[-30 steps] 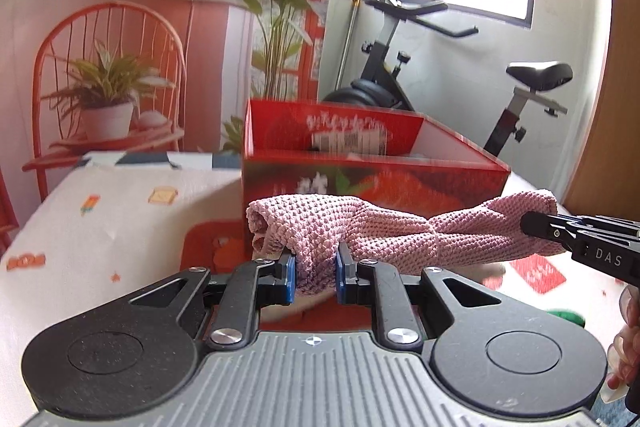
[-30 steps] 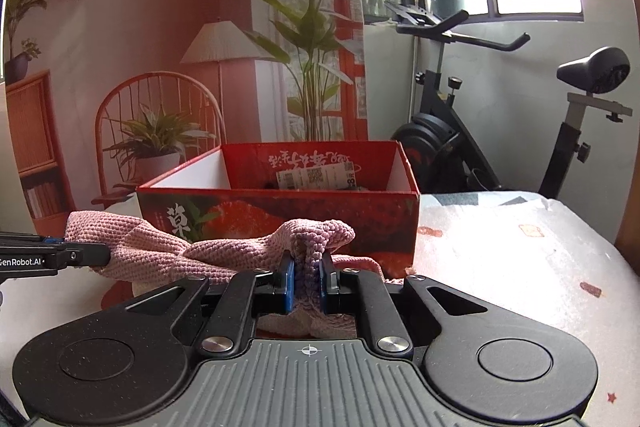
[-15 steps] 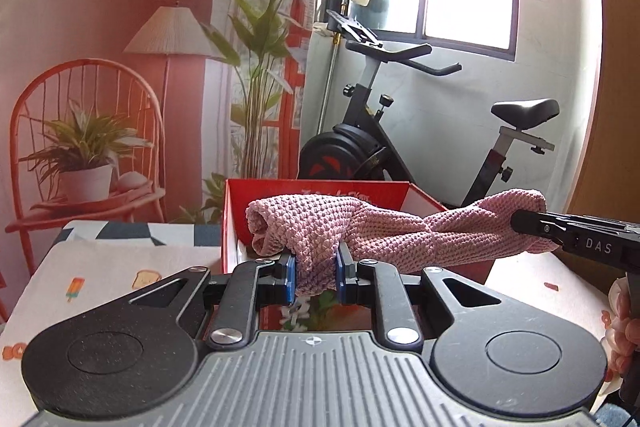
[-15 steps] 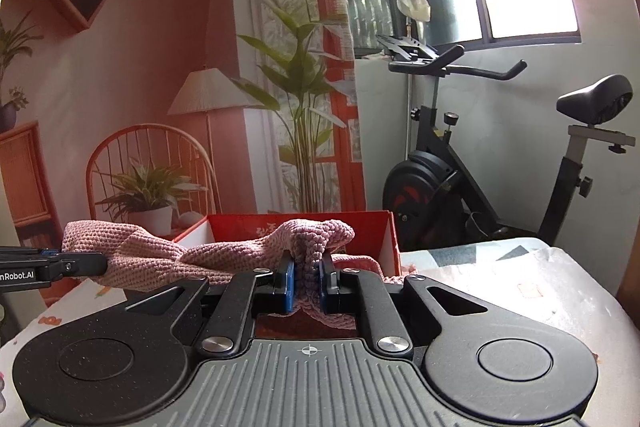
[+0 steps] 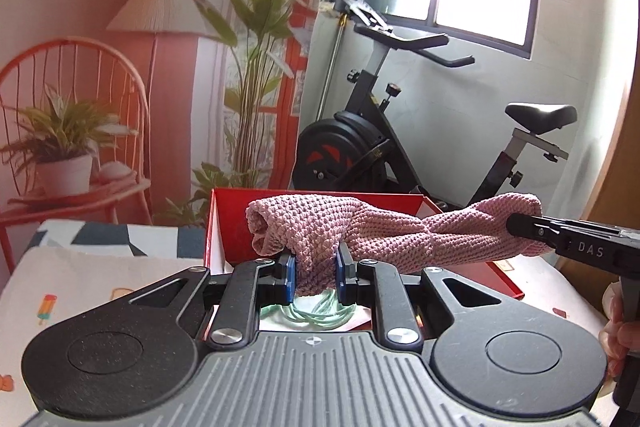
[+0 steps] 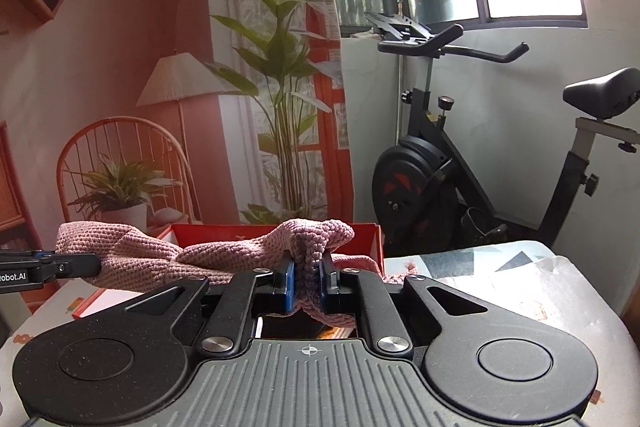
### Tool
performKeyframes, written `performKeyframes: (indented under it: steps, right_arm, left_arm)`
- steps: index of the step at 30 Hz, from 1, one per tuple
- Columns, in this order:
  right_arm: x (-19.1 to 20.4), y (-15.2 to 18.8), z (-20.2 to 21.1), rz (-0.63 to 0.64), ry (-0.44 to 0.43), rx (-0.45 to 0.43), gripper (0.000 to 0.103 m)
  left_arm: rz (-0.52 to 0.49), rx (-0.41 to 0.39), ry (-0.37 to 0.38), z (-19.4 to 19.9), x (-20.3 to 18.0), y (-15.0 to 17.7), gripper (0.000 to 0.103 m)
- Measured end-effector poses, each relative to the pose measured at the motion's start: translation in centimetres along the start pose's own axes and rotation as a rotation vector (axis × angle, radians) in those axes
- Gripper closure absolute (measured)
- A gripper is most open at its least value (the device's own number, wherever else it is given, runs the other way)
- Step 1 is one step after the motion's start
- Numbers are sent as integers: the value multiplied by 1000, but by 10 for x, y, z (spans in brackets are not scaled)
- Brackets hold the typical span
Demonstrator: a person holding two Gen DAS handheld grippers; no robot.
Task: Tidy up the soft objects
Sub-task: 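Lift the pink towel with both grippers over the red box, then lower the pink towel into the box and open both grippers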
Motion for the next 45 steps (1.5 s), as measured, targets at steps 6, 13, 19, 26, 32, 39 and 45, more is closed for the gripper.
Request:
performKeyframes:
  steps: [6, 13, 19, 26, 32, 39, 45]
  right_arm:
    - [1, 2, -45, 13, 15, 64, 93]
    - [7, 4, -89, 58, 48, 137, 93]
    - [8, 11, -115, 47, 63, 206, 93]
    - [9, 26, -126, 46, 65, 238, 92]
    - [5, 28, -118, 53, 76, 219, 76]
    - [-1, 15, -83, 40, 77, 120, 29]
    - [3, 16, -45, 64, 72, 88, 1]
  left_arm:
    - [-11, 57, -37, -33, 10, 3, 83]
    - [-22, 99, -74, -63, 18, 0, 83]
    - [-30, 172, -114, -85, 21, 5, 83]
    - [-59, 211, -124, -96, 21, 9, 82]
    - [-65, 205, -115, -93, 20, 4, 42]
    - [-85, 152, -74, -62, 11, -4, 14]
    - [-84, 129, -40, -27, 4, 1, 5]
Point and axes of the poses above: each gripper's, at about its wrist camera, not at the fingertips, and z roughly against the way its jaws point, x to its left, y to its underside, the point moved 8 cm from there along -z, roughly the way its jaws point, and after that the axes turned 10 degrees about z, right-handed, at the moved point
